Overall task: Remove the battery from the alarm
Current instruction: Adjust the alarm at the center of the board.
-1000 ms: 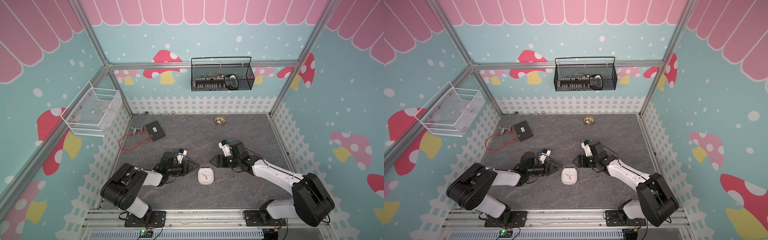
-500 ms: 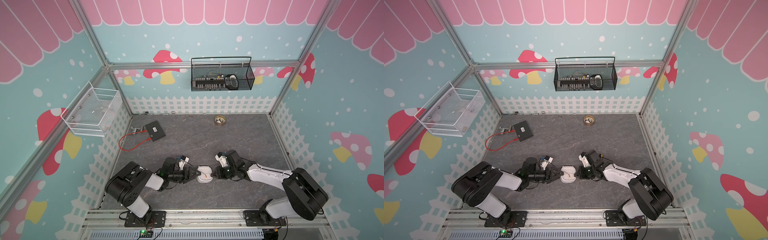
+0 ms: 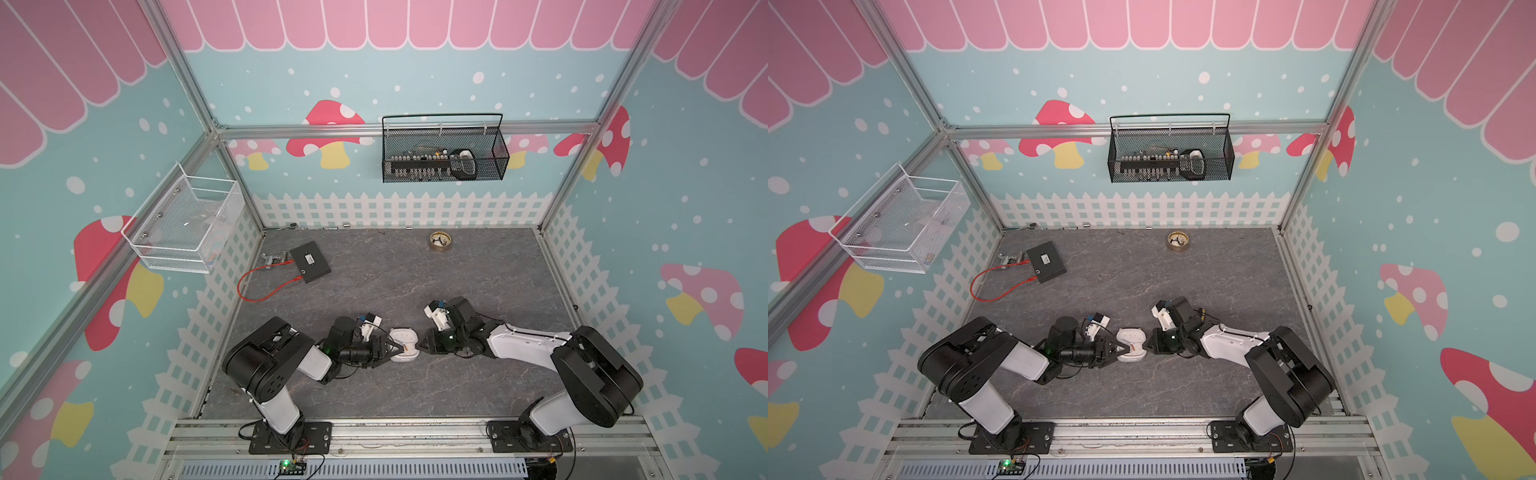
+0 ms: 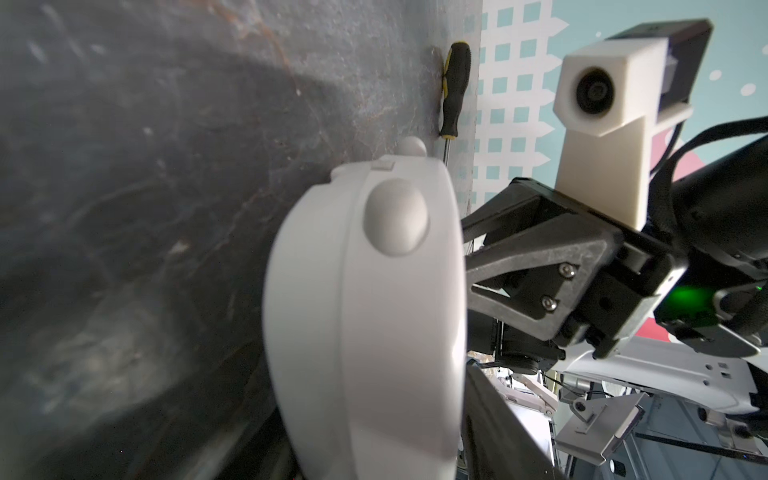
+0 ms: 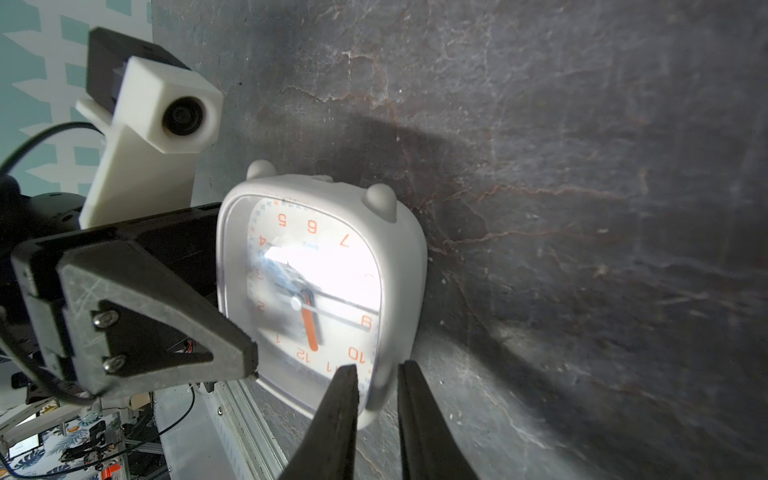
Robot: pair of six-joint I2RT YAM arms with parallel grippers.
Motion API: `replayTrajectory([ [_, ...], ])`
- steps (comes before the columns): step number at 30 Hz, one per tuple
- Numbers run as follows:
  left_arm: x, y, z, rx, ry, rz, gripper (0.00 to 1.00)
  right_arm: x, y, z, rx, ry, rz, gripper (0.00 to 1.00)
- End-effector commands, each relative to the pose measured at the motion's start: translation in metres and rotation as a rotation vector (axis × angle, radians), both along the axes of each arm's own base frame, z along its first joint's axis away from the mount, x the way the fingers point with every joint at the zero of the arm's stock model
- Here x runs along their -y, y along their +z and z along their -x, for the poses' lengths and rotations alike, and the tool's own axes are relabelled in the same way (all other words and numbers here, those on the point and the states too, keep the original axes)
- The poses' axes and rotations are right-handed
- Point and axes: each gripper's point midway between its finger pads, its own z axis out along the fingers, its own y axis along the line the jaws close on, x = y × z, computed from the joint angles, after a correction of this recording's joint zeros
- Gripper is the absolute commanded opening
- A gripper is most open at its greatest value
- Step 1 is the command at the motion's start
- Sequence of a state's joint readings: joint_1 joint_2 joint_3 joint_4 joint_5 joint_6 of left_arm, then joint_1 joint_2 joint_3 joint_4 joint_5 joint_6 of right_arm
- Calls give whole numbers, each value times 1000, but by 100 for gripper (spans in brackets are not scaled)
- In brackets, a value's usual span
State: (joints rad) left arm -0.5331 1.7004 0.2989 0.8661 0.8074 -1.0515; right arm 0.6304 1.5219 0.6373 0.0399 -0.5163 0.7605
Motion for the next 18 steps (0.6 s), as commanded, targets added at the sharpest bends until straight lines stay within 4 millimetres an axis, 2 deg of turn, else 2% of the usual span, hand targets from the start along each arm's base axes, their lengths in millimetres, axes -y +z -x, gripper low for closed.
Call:
replayTrajectory([
  [1, 4, 6, -6, 36, -2, 1, 38, 9, -14, 7, -34, -13, 64, 24],
  [4, 1, 8, -13, 62, 21, -49, 34, 11, -3, 6, -7, -20, 61, 35],
  [5, -1, 13, -17, 90, 31, -80, 33, 12, 7, 4, 14, -24, 62, 46],
  [8, -12, 33, -41, 210, 93, -269, 26, 24, 44, -7, 116, -72, 96, 59],
  [13, -37, 94, -79, 450, 204, -674, 10, 63, 103, -24, 278, -180, 213, 62],
  [16, -35, 107, -85, 510, 193, -894, 1, 87, 124, -29, 335, -239, 281, 62],
  [18, -32, 107, -86, 536, 179, -1028, 0, 101, 136, -31, 362, -274, 304, 63],
])
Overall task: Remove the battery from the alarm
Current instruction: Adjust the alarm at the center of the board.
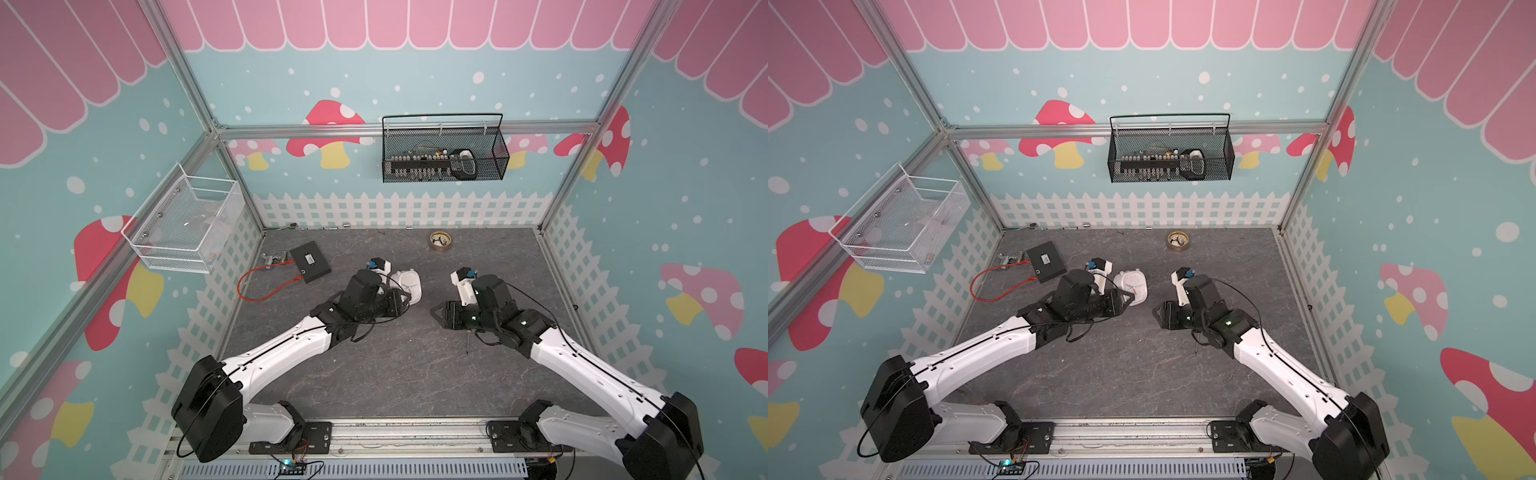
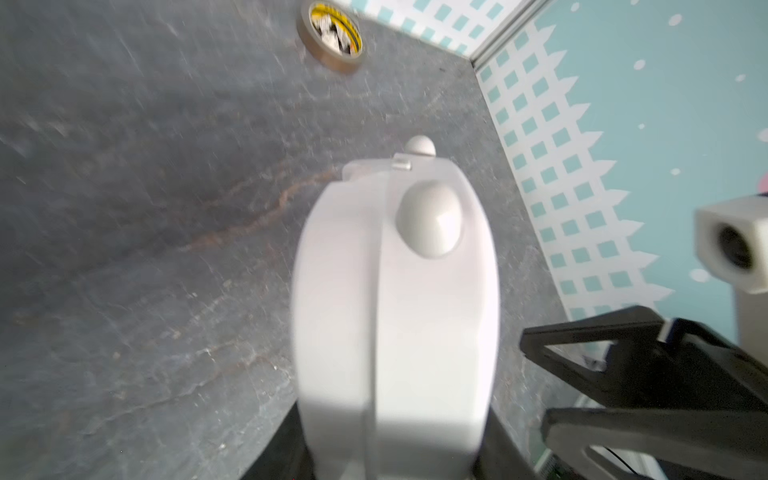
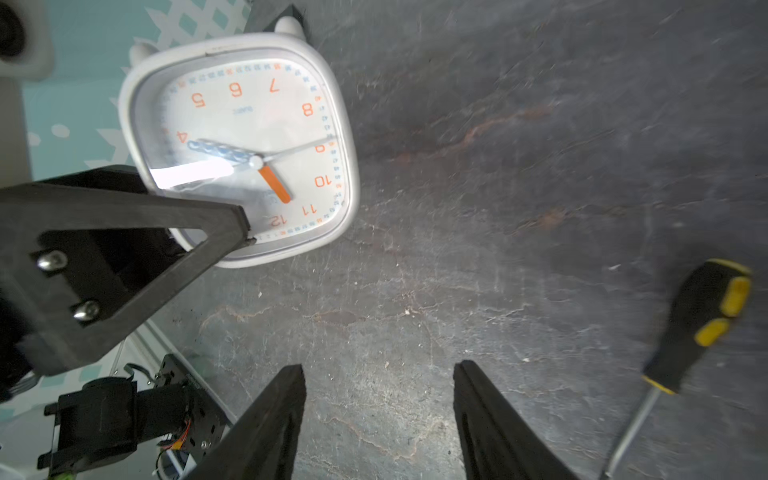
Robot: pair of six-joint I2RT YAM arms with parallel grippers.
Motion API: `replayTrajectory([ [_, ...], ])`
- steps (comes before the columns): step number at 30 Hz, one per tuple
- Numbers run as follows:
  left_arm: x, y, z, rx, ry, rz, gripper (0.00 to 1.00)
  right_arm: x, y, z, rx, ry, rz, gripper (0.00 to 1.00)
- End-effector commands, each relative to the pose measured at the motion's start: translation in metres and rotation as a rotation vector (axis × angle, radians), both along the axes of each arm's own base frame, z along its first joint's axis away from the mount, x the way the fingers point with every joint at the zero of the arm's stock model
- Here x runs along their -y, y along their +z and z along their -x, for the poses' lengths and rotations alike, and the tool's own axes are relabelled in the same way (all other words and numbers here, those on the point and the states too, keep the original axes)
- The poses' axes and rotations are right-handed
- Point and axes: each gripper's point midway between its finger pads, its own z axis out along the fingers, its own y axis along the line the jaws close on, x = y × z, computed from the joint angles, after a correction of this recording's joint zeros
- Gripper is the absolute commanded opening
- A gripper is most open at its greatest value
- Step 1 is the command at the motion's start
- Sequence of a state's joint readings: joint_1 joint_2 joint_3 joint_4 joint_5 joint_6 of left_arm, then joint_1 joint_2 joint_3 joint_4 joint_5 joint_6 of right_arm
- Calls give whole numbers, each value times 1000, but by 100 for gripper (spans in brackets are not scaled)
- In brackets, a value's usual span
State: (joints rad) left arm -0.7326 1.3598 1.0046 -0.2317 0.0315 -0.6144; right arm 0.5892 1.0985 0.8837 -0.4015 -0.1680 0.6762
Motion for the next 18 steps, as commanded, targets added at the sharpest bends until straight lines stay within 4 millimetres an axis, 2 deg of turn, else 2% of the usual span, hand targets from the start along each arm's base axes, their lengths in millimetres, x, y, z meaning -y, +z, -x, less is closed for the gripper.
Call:
replayTrajectory([
  [1, -44, -56, 11, -50, 96, -551, 0, 50, -10, 7, -24, -108, 185, 63],
  [8, -36, -56, 16, 6, 157, -979, 0, 98, 10, 13, 10, -208, 219, 63],
  [13, -36, -53, 22, 59, 217, -1236, 0, 111, 9, 21, 17, -220, 233, 64],
  [16, -18, -56, 26, 113, 182, -1287, 0, 114, 7, 23, 22, -216, 238, 64],
  [18, -9, -69, 30, 118, 150, -1321, 0, 116, 4, 24, 21, -214, 245, 64],
])
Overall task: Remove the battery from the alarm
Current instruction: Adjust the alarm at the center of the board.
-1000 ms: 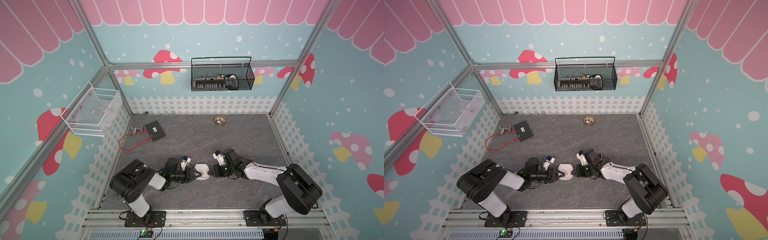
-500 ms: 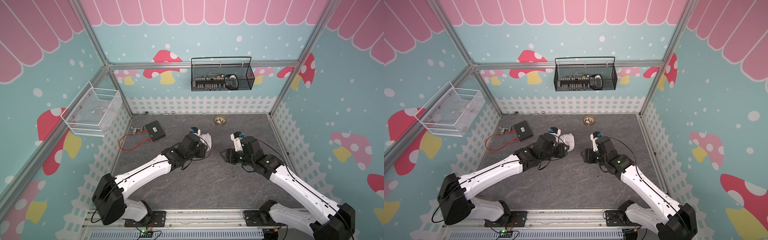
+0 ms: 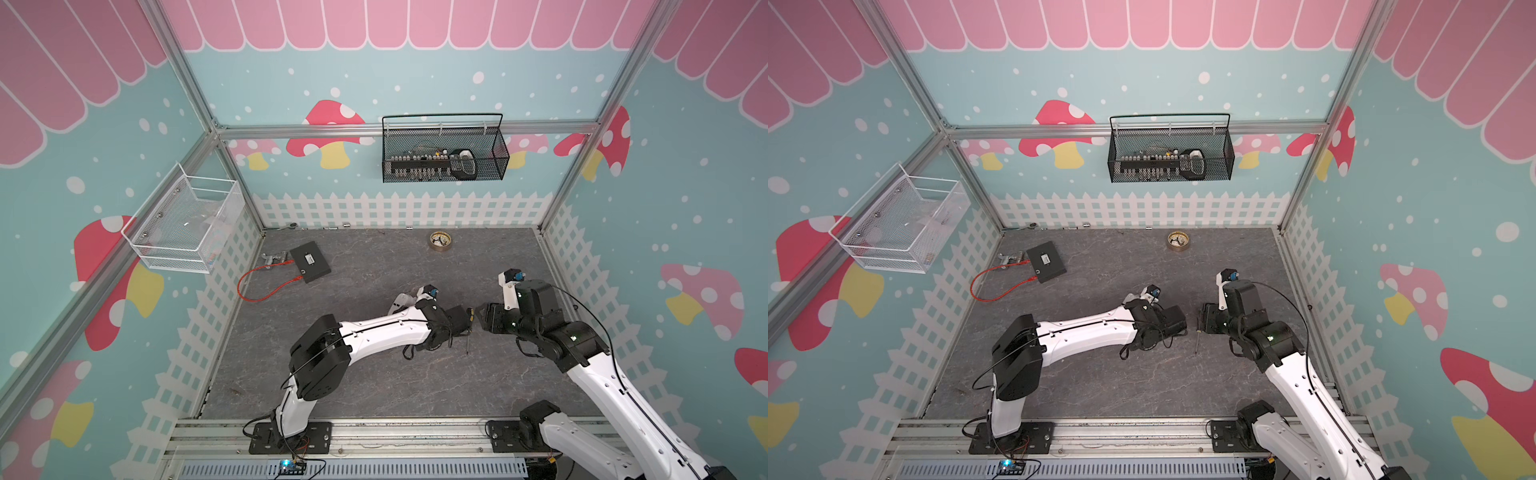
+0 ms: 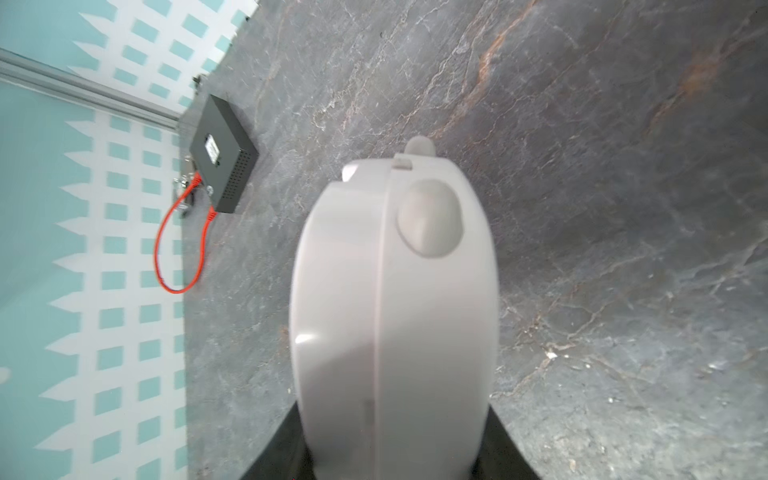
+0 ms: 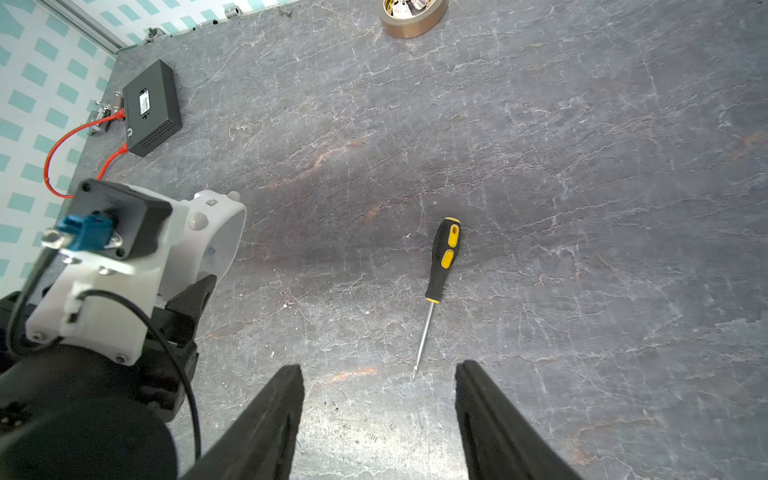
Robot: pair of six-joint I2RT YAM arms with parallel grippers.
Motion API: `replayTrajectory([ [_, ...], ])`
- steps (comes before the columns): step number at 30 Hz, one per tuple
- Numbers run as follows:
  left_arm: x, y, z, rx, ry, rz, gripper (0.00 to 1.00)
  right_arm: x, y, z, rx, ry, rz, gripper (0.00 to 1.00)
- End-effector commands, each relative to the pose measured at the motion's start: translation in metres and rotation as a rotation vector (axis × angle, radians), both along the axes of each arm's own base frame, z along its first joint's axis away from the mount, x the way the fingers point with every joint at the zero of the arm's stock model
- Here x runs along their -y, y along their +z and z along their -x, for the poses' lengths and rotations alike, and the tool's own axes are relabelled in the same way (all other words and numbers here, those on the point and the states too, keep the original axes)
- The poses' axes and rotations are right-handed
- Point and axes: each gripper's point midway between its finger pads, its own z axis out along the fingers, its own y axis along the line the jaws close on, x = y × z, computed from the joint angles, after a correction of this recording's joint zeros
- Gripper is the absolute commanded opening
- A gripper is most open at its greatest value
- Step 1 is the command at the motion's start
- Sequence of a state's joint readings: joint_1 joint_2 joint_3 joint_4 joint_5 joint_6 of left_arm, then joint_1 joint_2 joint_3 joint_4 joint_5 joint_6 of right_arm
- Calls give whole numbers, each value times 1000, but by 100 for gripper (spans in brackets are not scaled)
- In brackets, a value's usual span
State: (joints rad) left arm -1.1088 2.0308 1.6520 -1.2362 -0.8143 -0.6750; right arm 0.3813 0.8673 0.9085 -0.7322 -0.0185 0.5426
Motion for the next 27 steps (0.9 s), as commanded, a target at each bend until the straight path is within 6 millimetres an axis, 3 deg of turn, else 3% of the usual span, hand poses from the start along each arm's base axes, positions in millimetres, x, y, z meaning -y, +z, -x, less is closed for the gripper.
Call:
replayTrajectory([
  [1, -6, 5, 4, 61, -19, -149, 0, 8, -11, 6, -20, 12, 41, 64],
  [6, -8, -36, 10, 10, 18, -196, 0, 15, -8, 7, -1, 11, 44, 64],
  [13, 4, -61, 4, -3, 27, -218, 1, 18, -8, 6, -1, 18, 45, 64],
  [14, 6, -65, 5, -11, 26, -221, 5, 19, -9, 6, -1, 17, 45, 64],
  [19, 9, -93, 10, -76, 26, -228, 48, 20, -11, 7, -4, 19, 46, 65],
  [23, 17, -100, 14, -111, 10, -158, 58, 21, -11, 6, -5, 17, 47, 65],
  [27, 23, -99, 16, -128, -5, -119, 60, 21, -11, 4, -4, 16, 45, 65],
])
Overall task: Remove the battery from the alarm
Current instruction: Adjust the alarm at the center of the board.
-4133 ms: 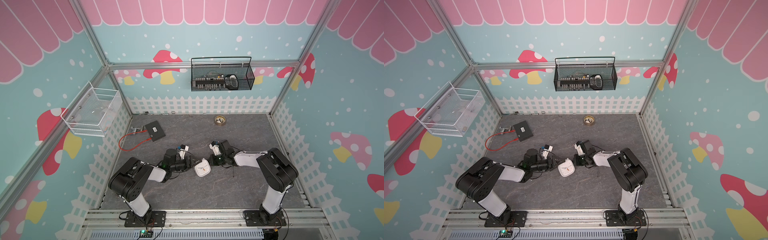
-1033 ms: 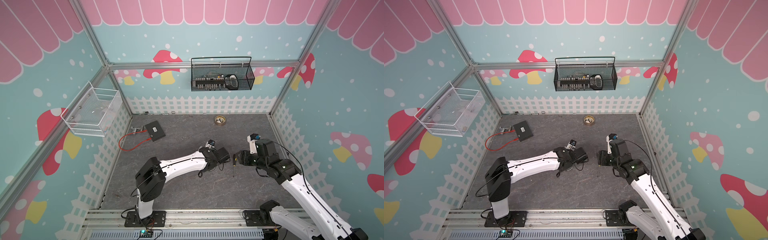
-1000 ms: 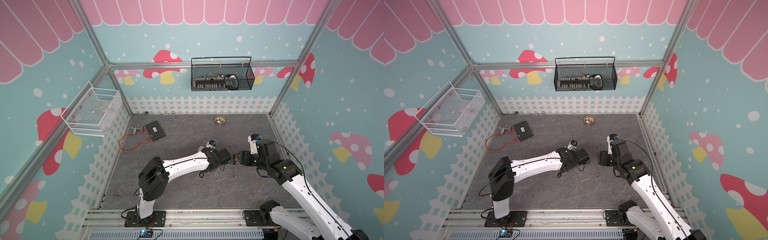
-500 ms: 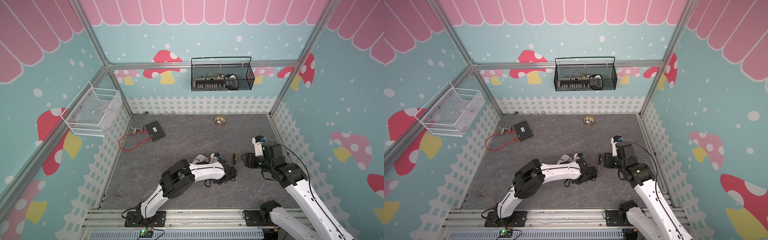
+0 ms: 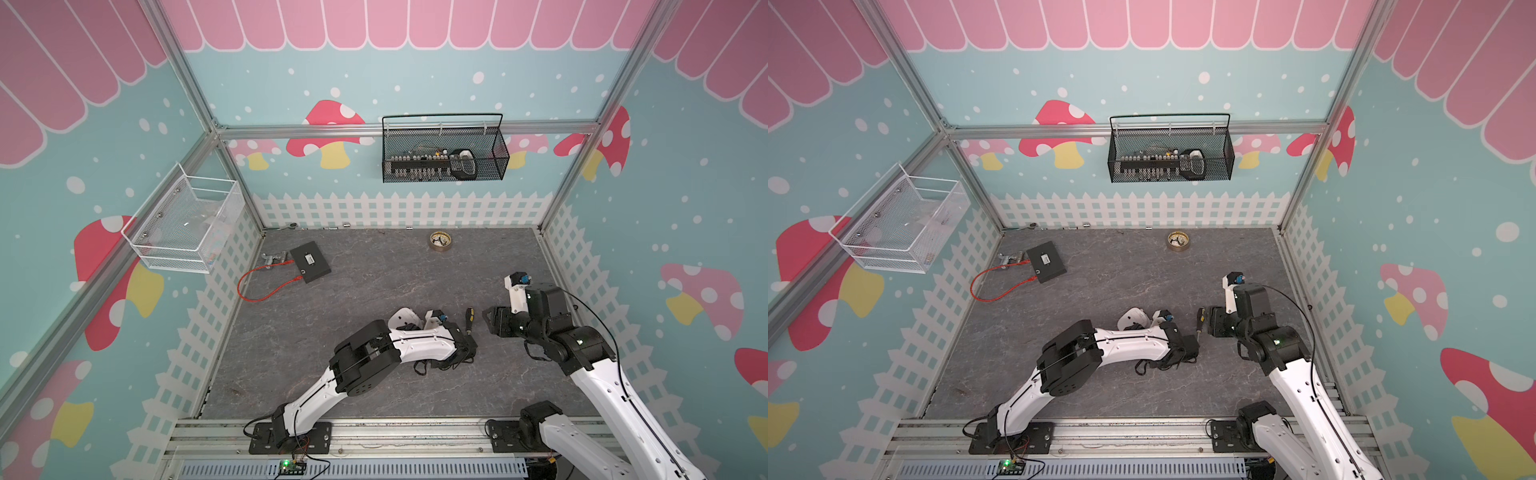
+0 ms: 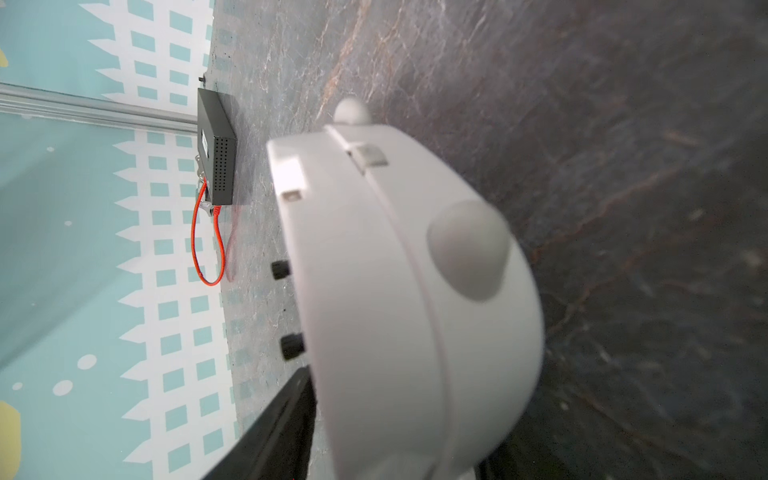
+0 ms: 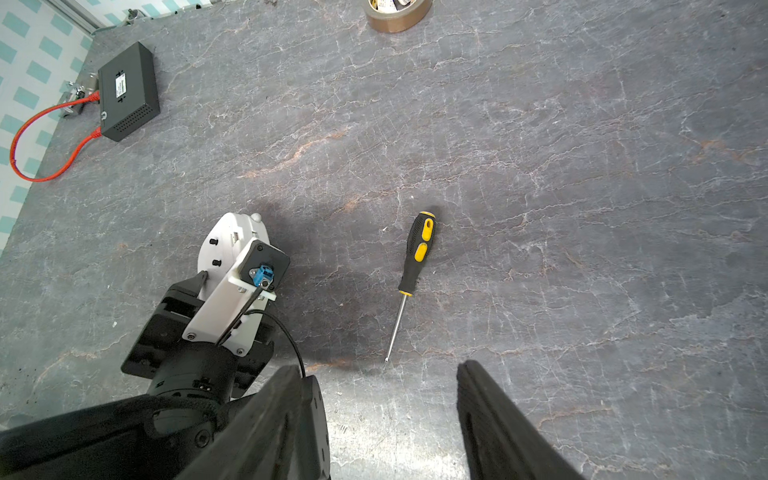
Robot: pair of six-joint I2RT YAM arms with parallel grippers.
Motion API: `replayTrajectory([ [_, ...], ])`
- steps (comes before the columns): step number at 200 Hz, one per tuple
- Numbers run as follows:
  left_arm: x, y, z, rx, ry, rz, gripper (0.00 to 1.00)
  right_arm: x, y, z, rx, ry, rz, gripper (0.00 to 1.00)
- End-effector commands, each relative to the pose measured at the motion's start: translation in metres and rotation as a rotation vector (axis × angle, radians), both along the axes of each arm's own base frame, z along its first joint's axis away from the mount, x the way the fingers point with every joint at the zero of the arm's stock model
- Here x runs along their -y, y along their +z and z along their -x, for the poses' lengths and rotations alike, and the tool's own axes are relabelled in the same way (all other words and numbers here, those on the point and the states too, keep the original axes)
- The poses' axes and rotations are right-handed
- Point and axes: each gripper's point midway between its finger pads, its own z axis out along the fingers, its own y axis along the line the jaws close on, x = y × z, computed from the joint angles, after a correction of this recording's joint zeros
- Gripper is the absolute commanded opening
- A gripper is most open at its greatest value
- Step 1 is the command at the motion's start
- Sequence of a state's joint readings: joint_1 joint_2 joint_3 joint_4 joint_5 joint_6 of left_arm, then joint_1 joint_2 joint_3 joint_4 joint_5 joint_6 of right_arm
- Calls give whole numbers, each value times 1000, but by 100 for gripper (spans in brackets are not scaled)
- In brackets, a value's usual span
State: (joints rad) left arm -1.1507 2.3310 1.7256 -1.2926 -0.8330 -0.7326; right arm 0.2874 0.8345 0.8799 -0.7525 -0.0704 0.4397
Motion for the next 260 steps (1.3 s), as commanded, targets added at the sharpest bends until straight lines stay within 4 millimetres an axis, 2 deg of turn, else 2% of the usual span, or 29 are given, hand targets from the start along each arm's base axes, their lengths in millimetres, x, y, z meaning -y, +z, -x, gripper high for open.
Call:
replayTrajectory([
  [1, 16, -11, 5, -53, 5, 119, 60, 3, -3, 0, -4, 0, 5, 65],
  [28, 34, -7, 7, -102, -28, 210, 63, 3, -3, 0, -5, -1, 3, 65],
  [47, 51, -1, 11, -149, -68, 319, 69, 3, -3, 0, -5, 0, 0, 66],
  [78, 62, 18, 13, -185, -97, 447, 74, 2, -1, 0, -4, 0, -8, 67],
  [94, 62, 36, 10, -176, -98, 517, 75, 0, 2, 0, -4, 7, -20, 68],
  [110, 47, 60, -1, -141, -70, 599, 74, -8, 2, 0, -14, 30, -60, 66],
  [122, 29, 84, -14, -107, -40, 694, 71, -21, -6, 2, -40, 75, -121, 59],
  [131, 13, 102, -27, -69, -19, 775, 69, -35, -17, 5, -73, 114, -193, 50],
  [145, -15, 113, -46, -35, 21, 881, 64, -58, -37, 10, -131, 177, -318, 33],
  [159, -42, 108, -65, -16, 64, 937, 61, -78, -58, 16, -182, 212, -377, 19],
  [170, -51, 105, -77, -9, 72, 980, 57, -90, -74, 20, -222, 228, -371, 13],
  [190, -46, 98, -94, -28, 56, 1095, 49, -120, -95, 25, -280, 277, -363, 5],
  [210, -42, 80, -105, -67, 66, 1132, 40, -131, -108, 16, -303, 277, -352, 3],
  [232, -37, 65, -98, -121, 71, 1183, 30, -133, -111, -2, -287, 261, -316, 2],
  [248, -46, 58, -87, -134, 96, 1184, 29, -133, -113, -17, -282, 254, -244, 2],
  [260, -55, 56, -74, -138, 111, 1188, 27, -131, -103, -35, -239, 234, -198, 2],
])
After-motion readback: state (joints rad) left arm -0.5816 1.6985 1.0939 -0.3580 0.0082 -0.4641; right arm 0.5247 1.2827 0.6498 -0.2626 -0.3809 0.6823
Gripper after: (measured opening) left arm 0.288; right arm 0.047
